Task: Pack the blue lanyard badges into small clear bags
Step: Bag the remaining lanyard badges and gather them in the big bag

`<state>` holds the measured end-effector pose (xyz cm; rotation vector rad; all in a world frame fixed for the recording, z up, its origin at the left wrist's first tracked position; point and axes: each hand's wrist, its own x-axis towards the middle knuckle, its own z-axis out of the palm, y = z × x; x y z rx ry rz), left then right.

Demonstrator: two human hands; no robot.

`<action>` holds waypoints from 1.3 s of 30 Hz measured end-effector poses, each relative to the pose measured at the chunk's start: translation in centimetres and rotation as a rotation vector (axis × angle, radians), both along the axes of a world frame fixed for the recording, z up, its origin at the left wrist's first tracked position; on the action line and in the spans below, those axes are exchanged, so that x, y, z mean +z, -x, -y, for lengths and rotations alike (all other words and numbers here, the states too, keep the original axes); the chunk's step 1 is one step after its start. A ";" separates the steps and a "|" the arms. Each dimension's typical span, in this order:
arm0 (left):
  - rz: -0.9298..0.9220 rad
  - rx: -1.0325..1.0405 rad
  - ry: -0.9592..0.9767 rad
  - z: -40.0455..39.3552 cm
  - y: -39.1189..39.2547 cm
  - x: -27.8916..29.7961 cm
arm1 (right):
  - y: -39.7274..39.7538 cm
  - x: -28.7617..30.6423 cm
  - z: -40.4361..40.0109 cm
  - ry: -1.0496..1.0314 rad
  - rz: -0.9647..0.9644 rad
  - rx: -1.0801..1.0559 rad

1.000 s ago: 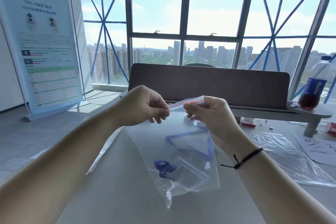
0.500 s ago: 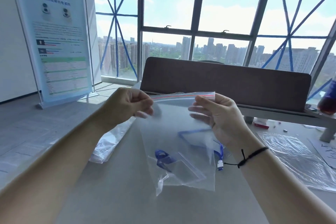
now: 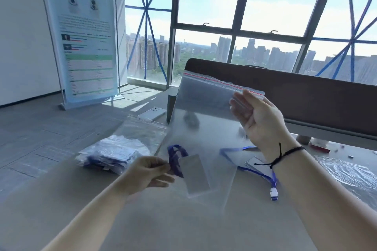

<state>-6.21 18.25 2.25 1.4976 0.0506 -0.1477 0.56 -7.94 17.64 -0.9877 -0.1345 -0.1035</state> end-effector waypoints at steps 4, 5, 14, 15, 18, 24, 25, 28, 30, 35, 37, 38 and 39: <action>0.068 0.154 0.008 -3.5 0.9 0.1 | -2.3 -1.9 -0.7 0.032 -0.047 -0.011; 0.098 0.219 -0.009 -4.4 1.1 0.1 | -3.0 -2.5 -1.2 0.059 -0.060 -0.011; 0.334 0.692 -0.125 -11.9 1.1 1.5 | -9.6 -8.0 -9.8 0.228 -0.275 0.042; 0.372 0.693 -0.132 -12.4 1.3 1.9 | -10.4 -8.3 -10.9 0.224 -0.289 0.054; 0.435 0.680 -0.136 -13.5 1.4 3.0 | -12.6 -9.4 -13.8 0.199 -0.326 0.079; 0.240 0.827 -0.240 -16.6 -1.1 0.7 | -16.2 -12.2 -19.3 0.286 -0.353 0.110; 0.208 0.846 -0.257 -17.2 -1.3 -0.1 | -16.8 -12.8 -20.0 0.311 -0.353 0.110; 0.133 0.881 -0.344 -19.0 -1.5 -2.5 | -18.3 -14.6 -21.7 0.403 -0.382 0.087; 0.083 0.889 -0.398 -19.9 -1.6 -3.4 | -19.1 -16.0 -22.4 0.498 -0.400 0.070; 0.026 0.866 -0.576 -20.4 -2.1 -3.9 | -20.2 -19.0 -22.6 1.224 -0.045 -0.152; 0.039 0.854 -0.636 -20.3 -2.1 -4.0 | -19.8 -19.2 -22.7 1.389 0.068 -0.147; 0.048 0.849 -0.657 -20.2 -2.0 -4.1 | -19.8 -19.3 -22.7 1.432 0.078 -0.152; 0.056 0.846 -0.671 -20.2 -2.0 -4.3 | -19.8 -19.4 -22.8 1.463 0.077 -0.160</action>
